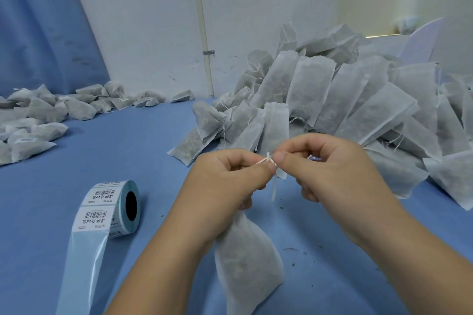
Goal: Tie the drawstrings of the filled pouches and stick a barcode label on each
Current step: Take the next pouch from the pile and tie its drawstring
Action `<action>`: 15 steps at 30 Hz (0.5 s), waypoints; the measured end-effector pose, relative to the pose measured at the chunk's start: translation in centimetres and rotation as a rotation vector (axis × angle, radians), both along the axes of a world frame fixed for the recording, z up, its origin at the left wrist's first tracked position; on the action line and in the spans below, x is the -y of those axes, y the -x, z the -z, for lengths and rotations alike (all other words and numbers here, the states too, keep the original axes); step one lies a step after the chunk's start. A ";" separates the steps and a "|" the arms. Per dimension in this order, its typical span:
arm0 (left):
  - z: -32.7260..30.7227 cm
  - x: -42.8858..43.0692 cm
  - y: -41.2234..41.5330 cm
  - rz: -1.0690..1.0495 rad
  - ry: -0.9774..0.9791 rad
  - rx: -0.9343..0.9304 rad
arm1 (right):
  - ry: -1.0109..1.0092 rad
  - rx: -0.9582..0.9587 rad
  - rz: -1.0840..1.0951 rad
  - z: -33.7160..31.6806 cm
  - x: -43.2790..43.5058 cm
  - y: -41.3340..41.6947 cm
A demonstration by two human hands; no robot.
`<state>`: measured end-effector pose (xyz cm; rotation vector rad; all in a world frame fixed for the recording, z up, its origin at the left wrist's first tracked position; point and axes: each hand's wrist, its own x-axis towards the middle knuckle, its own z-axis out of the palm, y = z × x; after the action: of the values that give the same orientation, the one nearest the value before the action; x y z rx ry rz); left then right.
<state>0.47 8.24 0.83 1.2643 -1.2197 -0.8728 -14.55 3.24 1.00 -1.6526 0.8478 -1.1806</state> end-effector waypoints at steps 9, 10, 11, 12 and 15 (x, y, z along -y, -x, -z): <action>-0.1 -0.1 0.0 -0.039 0.029 0.047 | 0.324 -0.139 0.037 -0.7 -0.6 0.3; 0.0 -0.1 0.1 -0.048 0.038 0.071 | 0.335 -0.165 0.044 -0.7 -0.7 0.3; -0.1 -0.1 0.1 -0.056 0.050 0.096 | 0.343 -0.192 0.059 -0.7 -0.7 0.3; -0.1 -0.1 0.2 -0.064 0.062 0.116 | 0.344 -0.209 0.075 -0.7 -0.7 0.3; -0.1 -0.3 0.3 -0.076 0.089 0.158 | 0.312 -0.216 0.076 -0.9 -0.8 0.4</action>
<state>0.13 8.49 0.96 1.3181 -1.3112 -0.6666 -14.92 4.00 1.85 -2.0461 0.9003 -1.2509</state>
